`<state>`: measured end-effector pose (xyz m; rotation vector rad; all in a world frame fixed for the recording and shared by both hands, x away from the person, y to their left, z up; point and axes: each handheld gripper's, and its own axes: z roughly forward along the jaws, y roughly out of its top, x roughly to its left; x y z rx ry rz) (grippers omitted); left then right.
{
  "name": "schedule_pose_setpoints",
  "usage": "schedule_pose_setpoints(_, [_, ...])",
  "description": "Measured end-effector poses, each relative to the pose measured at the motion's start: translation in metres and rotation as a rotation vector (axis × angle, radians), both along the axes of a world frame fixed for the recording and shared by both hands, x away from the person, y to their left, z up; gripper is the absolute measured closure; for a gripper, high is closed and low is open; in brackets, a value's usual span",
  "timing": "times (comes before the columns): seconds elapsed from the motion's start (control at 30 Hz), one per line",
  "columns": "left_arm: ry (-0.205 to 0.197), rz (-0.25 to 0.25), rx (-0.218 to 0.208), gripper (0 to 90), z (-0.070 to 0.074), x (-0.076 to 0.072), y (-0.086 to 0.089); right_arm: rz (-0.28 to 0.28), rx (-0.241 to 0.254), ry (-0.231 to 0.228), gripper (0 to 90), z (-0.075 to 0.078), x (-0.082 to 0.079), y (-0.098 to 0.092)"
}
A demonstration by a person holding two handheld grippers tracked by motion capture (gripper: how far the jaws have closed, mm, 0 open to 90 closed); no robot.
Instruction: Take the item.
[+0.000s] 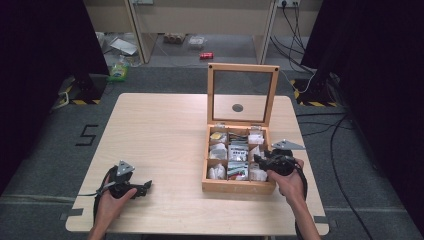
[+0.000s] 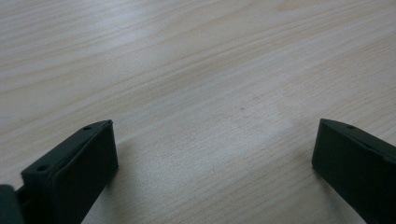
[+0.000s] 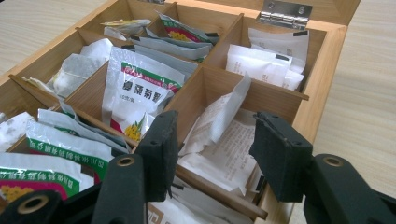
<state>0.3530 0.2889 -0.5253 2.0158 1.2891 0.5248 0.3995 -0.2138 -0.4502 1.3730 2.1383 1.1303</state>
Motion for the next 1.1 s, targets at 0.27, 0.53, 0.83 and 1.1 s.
schedule_pose_setpoints(0.27, [0.0,0.0,0.0,0.0,0.0,0.0,0.0,-0.02,0.016,0.008,60.8,-0.004,0.011,0.006])
schedule_pose_setpoints(0.53, [0.0,0.0,0.0,0.0,0.0,0.0,0.0,-0.029,0.017,0.014,74.6,-0.005,0.016,0.005])
schedule_pose_setpoints(0.83, [0.0,0.0,0.0,0.0,0.0,0.0,0.0,-0.012,0.063,-0.027,85.7,0.001,0.013,-0.002])
schedule_pose_setpoints(1.1, [0.0,0.0,-0.001,0.0,0.0,0.0,0.0,-0.024,0.117,-0.075,86.5,0.014,0.007,-0.016])
